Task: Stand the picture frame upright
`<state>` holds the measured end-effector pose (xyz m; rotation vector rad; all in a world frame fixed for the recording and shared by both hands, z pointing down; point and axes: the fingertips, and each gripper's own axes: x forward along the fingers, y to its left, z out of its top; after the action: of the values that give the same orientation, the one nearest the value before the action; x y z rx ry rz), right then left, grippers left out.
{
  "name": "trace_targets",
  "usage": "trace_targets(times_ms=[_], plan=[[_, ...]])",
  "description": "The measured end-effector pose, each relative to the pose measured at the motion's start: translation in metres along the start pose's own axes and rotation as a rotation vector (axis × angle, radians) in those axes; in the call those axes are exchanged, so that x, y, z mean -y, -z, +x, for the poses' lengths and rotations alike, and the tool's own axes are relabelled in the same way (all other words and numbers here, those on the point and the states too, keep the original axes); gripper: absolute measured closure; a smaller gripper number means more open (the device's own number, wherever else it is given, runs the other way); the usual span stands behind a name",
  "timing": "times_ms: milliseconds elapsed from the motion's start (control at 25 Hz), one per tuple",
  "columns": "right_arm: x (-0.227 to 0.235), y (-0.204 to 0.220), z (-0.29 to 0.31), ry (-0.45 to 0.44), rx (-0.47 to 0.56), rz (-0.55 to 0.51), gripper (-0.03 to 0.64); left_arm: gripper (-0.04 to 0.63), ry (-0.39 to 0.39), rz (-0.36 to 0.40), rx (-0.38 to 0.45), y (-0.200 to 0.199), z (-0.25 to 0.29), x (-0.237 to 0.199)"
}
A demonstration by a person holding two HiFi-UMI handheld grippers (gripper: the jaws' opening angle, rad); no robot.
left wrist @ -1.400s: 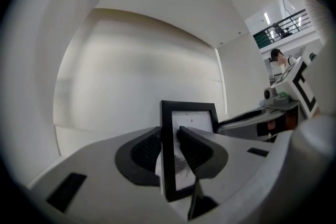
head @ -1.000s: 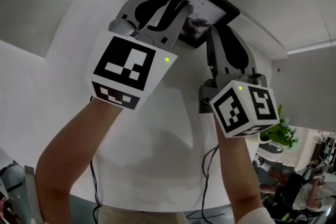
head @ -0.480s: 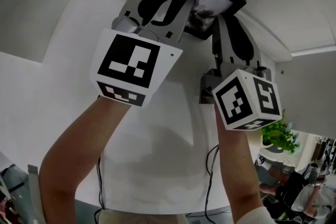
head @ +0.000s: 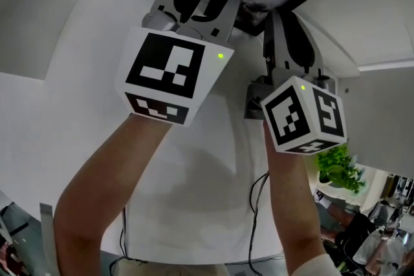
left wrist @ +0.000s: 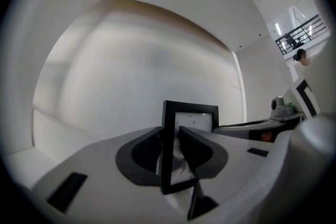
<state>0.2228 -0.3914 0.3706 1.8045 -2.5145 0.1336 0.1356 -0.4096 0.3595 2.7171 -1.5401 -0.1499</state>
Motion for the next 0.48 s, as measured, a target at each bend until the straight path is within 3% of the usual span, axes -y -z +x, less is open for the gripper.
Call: trace_targets(times_ms=[480], plan=[[0.0033, 0.0050, 0.0049, 0.004, 0.020, -0.024, 0.518, 0.488, 0.000, 0.017, 0.007, 0.0033, 0.0042, -0.0014]])
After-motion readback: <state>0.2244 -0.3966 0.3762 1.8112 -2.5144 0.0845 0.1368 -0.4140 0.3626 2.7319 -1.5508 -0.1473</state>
